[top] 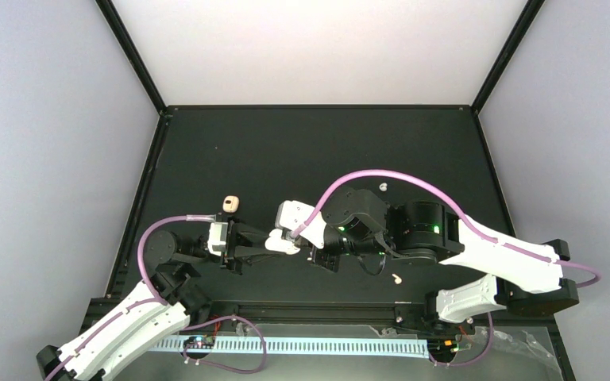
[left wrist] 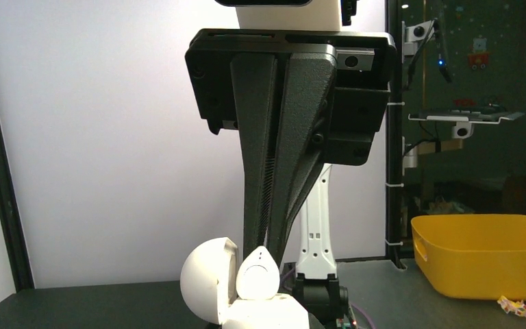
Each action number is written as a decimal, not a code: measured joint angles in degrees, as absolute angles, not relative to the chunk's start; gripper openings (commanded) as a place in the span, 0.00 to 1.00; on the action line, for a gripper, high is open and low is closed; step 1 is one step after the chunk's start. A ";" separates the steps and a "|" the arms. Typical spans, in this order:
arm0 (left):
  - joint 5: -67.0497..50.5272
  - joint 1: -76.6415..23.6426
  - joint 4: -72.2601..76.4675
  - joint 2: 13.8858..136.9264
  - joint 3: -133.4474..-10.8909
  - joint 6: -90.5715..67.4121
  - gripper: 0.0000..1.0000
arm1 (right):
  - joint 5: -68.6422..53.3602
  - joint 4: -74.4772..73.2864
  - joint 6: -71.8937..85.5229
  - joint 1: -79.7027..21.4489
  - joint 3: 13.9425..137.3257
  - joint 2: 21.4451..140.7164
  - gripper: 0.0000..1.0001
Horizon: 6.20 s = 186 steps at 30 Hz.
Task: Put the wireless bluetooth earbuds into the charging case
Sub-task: Adjust the earbud with the charging case, then pick up the earbud from the center of the board.
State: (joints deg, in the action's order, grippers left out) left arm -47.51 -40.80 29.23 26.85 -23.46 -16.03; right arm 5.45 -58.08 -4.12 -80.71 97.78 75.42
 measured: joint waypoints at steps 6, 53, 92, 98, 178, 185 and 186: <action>-47.33 -40.93 29.02 26.59 -23.44 -15.53 0.02 | 5.48 -58.08 -4.10 -80.71 97.78 75.00 0.01; -48.23 -41.01 28.86 26.65 -23.42 -16.10 0.02 | 2.94 -60.45 -6.33 -80.71 99.20 76.95 0.09; -45.47 -41.01 38.48 26.41 -21.17 -23.88 0.02 | -0.36 -45.80 1.61 -75.57 94.94 69.32 0.67; -46.15 -41.01 39.68 26.74 -21.17 -24.75 0.02 | -3.60 -44.97 2.33 -74.87 94.94 70.74 0.63; -48.49 -41.28 25.91 23.51 -24.03 -13.52 0.02 | -1.50 -2.74 41.93 -11.14 55.44 102.98 0.57; -48.47 -41.28 25.65 23.64 -24.03 -13.45 0.02 | -5.82 -0.05 43.00 -11.51 54.50 103.35 0.55; -48.49 -41.28 25.65 23.64 -24.03 -13.45 0.02 | -6.44 0.12 43.22 -11.77 54.50 103.46 0.55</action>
State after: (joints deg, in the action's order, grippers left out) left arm -48.49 -41.28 25.65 23.64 -24.03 -13.45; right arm -6.44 0.12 43.22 -11.77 54.50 103.46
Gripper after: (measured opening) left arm 0.219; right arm 0.552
